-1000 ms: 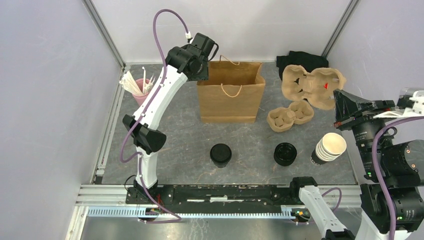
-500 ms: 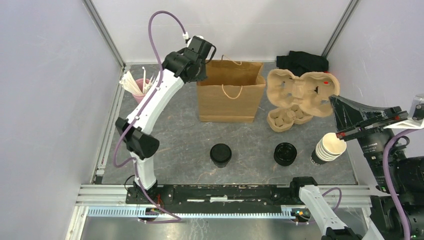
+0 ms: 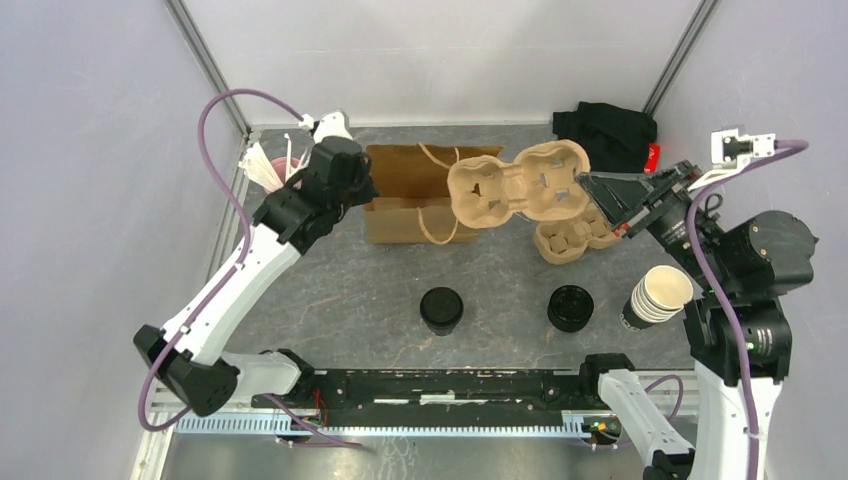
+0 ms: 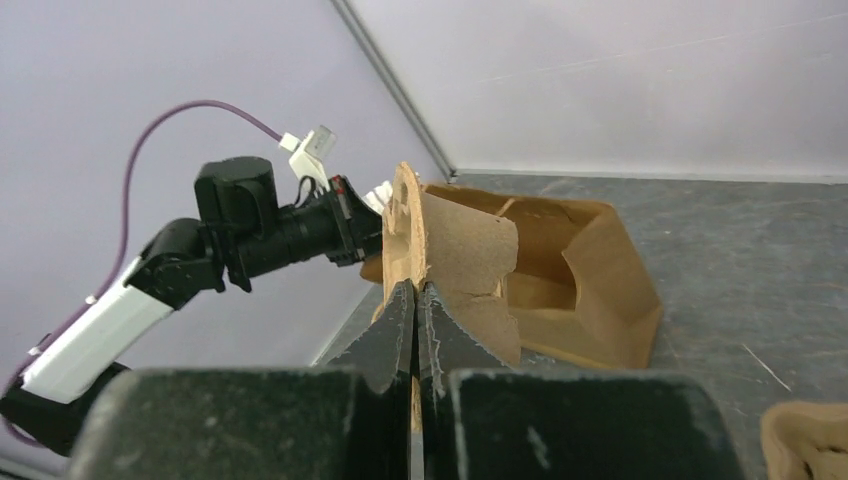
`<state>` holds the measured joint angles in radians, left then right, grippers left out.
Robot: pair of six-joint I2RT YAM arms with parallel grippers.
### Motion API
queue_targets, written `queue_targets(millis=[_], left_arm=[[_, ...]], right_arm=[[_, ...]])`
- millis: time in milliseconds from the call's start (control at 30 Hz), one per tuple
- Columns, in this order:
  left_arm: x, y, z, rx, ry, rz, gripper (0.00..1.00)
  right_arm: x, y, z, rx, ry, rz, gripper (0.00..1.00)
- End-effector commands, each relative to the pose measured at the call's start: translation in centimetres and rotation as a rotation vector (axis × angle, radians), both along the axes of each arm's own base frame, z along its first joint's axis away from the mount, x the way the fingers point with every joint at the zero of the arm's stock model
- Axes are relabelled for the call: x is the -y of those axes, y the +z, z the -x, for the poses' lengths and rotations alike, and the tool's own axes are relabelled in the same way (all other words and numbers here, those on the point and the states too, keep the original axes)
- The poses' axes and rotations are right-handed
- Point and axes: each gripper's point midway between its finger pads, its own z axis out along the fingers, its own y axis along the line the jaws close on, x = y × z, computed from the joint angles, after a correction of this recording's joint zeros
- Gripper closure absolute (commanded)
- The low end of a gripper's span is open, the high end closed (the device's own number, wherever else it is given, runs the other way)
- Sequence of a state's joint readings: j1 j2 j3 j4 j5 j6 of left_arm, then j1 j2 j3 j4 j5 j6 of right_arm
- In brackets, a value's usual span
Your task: Pack the takeout coffee
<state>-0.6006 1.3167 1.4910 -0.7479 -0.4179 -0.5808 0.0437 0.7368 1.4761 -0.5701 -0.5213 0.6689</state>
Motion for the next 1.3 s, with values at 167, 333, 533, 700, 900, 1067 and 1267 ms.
queue_targets(millis=[167,333,533,700,900,1067,1267], left_arm=[[0.1,2.6,-0.8,0.213,0.063,0.203,0.98],[0.2,1.9,-0.4,0.19,0.062,0.221,0.98],[0.4,0.8,0.0,0.146,0.055,0.233,0.98],[0.7,0.2,0.2,0.121,0.054,0.245,0.98],[0.4,0.1,0.5,0.11,0.06,0.236,0.98],[0.3,0.3,0.9,0.103,0.062,0.25,0.98],[0.4,-0.1,1.4,0.073,0.071,0.281,0.98]], right_arm=[[-3.1,3.3,-0.5,0.074,0.24,-0.091,1.0],[-3.7,3.7,-1.2,0.084,0.289,-0.102,1.0],[-4.5,2.3,-3.8,0.061,0.316,-0.05,1.0],[-8.0,0.3,-5.5,0.037,0.349,0.012,1.0],[-9.3,0.2,-8.2,0.097,0.277,0.134,1.0],[-9.8,-0.6,-9.9,0.107,0.228,0.221,1.0],[-11.5,-2.7,-10.3,0.11,0.191,0.338,1.0]])
